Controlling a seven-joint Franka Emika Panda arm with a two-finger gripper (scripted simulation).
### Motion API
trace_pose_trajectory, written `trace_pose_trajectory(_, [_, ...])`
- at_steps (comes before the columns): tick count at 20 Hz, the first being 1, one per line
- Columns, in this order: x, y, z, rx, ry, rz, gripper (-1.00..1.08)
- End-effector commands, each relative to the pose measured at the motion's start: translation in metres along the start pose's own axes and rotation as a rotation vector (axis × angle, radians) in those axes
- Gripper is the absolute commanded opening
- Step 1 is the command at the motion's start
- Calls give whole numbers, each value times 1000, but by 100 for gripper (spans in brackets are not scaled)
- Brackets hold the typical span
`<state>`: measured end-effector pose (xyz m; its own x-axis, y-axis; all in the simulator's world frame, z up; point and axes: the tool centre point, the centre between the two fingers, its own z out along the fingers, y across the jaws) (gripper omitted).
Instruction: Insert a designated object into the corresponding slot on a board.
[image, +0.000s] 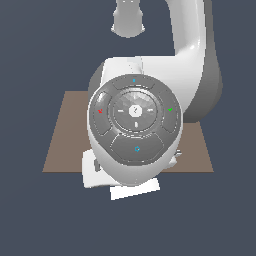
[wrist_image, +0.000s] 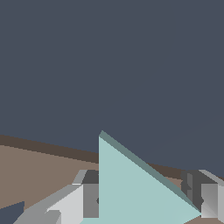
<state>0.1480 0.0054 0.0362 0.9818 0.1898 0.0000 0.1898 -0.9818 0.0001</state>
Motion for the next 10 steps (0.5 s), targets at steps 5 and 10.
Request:
trace_pose_trajectory(5, [1, -30, -2, 0, 0, -249, -100])
trace_pose_trajectory(10, [-3, -54, -2, 0, 0, -448, -100])
